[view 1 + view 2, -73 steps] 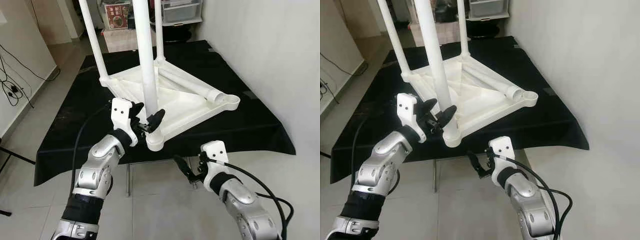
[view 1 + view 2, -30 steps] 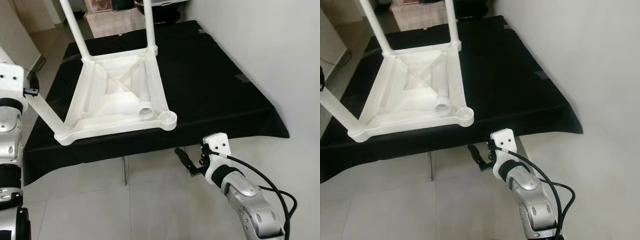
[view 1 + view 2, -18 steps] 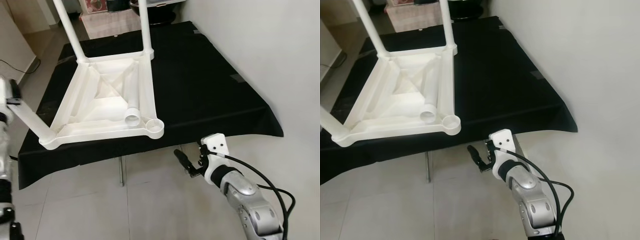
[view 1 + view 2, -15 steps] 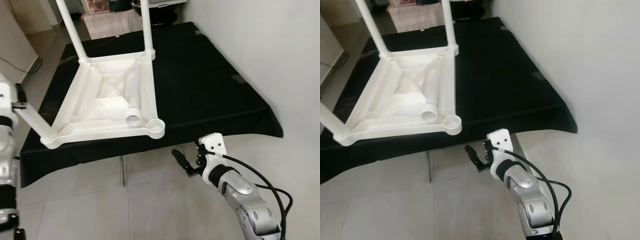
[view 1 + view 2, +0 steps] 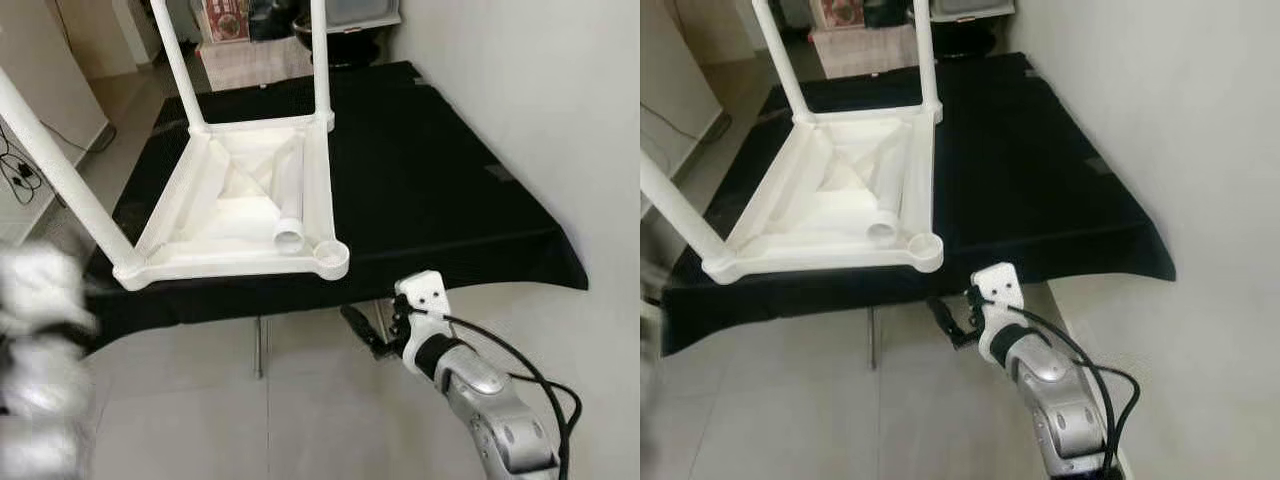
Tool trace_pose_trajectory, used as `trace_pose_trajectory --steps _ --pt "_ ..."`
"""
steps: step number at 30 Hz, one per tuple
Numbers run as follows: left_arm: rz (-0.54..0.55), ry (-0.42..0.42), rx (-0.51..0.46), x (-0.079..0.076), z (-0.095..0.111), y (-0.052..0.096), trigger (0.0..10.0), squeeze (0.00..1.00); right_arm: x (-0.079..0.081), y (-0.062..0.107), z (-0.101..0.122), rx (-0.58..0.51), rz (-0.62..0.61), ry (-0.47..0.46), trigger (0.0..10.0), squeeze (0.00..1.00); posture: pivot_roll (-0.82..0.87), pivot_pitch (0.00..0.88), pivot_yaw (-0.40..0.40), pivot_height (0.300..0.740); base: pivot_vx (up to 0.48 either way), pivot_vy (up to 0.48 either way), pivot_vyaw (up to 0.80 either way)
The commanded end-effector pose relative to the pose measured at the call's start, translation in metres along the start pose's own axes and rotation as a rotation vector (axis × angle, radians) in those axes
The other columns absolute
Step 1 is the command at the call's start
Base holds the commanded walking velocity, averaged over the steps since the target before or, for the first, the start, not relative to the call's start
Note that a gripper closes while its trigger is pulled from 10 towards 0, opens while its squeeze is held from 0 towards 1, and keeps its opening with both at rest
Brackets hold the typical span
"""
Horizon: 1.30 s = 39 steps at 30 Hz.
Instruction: Building children table
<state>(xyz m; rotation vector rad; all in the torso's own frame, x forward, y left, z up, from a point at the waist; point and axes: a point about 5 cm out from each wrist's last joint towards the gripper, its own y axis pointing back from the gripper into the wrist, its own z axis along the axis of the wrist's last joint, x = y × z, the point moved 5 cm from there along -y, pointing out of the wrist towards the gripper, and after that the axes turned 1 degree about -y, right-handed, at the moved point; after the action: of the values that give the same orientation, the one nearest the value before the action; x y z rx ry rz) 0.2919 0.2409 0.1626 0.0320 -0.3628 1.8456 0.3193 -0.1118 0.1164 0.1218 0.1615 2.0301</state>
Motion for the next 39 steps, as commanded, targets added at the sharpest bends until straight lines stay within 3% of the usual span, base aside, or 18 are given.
trace_pose_trajectory --steps 1,2,3,5,7,8,9,13,19,25,27,34,39 --pt "-0.106 0.056 -0.06 -0.023 0.019 0.008 10.0 0.0 0.004 -0.002 0.0 -0.012 0.022 -0.009 10.0 0.0 -0.05 0.044 0.047 0.74 0.0 0.0 0.0" --pt "-0.201 0.103 -0.062 -0.045 0.022 0.017 10.0 0.0 0.003 -0.003 0.001 -0.02 0.022 -0.005 10.0 0.0 -0.05 0.043 0.046 0.74 0.0 0.0 0.0" --pt "-0.201 0.103 -0.062 -0.045 0.022 0.017 10.0 0.0 0.003 -0.003 0.001 -0.02 0.022 -0.005 10.0 0.0 -0.05 0.043 0.046 0.74 0.0 0.0 0.0" --pt "-0.354 0.141 -0.056 -0.079 0.025 0.036 10.0 0.0 0.0 -0.003 0.003 -0.037 0.01 -0.009 10.0 0.0 -0.06 0.042 0.049 0.74 0.0 0.0 0.0" --pt "-0.354 0.141 -0.056 -0.079 0.025 0.036 10.0 0.0 0.0 -0.003 0.003 -0.037 0.01 -0.009 10.0 0.0 -0.06 0.042 0.049 0.74 0.0 0.0 0.0" --pt "-0.405 0.135 -0.039 -0.088 0.022 0.044 10.0 0.0 -0.003 -0.003 0.004 -0.049 -0.003 -0.027 10.0 0.0 -0.06 0.039 0.054 0.74 0.0 0.0 0.0" --pt "-0.44 0.181 0.01 -0.092 0.017 0.051 10.0 0.0 -0.007 -0.003 0.006 -0.069 -0.016 -0.058 10.0 0.0 -0.05 0.029 0.055 0.74 0.0 0.0 0.0" --pt "-0.469 0.249 0.078 -0.092 0.01 0.06 10.0 0.0 -0.01 -0.004 0.011 -0.105 -0.017 -0.097 10.0 0.0 -0.04 0.023 0.054 0.74 0.0 0.0 0.0" --pt "-0.443 0.335 0.185 -0.095 0.003 0.073 10.0 0.0 -0.003 -0.01 0.031 -0.191 0.028 -0.066 10.0 0.0 -0.04 0.003 0.053 0.74 0.0 0.0 0.0" --pt "-0.398 0.43 0.208 -0.091 0.005 0.069 10.0 0.0 0.004 -0.013 0.047 -0.233 0.056 0.018 10.0 0.0 -0.05 0.0 0.049 0.74 0.0 0.0 0.0" --pt "-0.397 0.427 0.202 -0.091 0.006 0.064 10.0 0.0 0.001 -0.016 0.046 -0.227 0.033 0.075 10.0 0.0 -0.05 0.0 0.057 0.74 0.0 0.0 0.0" --pt "-0.417 0.389 0.237 -0.09 0.002 0.061 10.0 0.0 0.003 -0.02 0.042 -0.226 0.021 0.077 10.0 0.0 -0.04 0.0 0.062 0.74 0.0 0.0 0.0" --pt "-0.364 0.426 0.24 -0.079 0.002 0.046 10.0 0.0 0.002 -0.031 0.047 -0.227 0.0 0.076 10.0 0.0 -0.04 0.005 0.063 0.74 0.0 0.0 0.0"
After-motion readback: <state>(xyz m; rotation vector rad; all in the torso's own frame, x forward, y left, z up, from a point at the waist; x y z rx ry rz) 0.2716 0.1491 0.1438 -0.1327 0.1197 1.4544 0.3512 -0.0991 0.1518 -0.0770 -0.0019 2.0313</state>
